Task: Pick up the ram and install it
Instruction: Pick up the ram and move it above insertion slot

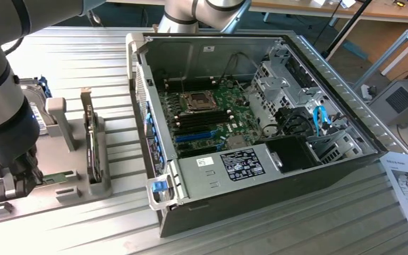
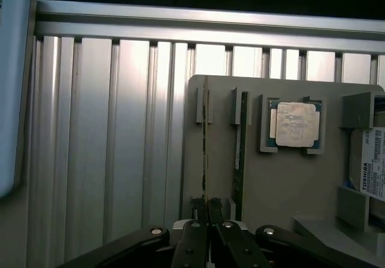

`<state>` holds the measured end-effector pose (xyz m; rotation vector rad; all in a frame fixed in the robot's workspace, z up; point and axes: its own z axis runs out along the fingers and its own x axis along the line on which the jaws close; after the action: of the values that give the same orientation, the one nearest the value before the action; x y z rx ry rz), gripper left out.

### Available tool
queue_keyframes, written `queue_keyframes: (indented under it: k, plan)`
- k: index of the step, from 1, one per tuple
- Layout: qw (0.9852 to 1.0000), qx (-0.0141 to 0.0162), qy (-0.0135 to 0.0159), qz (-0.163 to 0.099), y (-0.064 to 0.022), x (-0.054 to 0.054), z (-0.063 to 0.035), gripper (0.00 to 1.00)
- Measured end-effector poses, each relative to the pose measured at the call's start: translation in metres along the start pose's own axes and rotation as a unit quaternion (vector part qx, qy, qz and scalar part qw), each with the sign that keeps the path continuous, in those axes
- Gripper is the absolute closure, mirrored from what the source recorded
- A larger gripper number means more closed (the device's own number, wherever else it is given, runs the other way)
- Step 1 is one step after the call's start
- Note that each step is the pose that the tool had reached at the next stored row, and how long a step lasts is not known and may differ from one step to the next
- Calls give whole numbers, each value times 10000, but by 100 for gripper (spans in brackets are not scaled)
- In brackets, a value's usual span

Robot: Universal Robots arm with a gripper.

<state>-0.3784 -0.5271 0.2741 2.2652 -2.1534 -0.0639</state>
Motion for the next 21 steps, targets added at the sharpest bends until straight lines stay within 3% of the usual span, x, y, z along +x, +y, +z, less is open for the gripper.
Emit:
queue_keyframes:
  k: [21]
  plan:
    - [10000, 1, 0, 0, 10, -5, -272, 88]
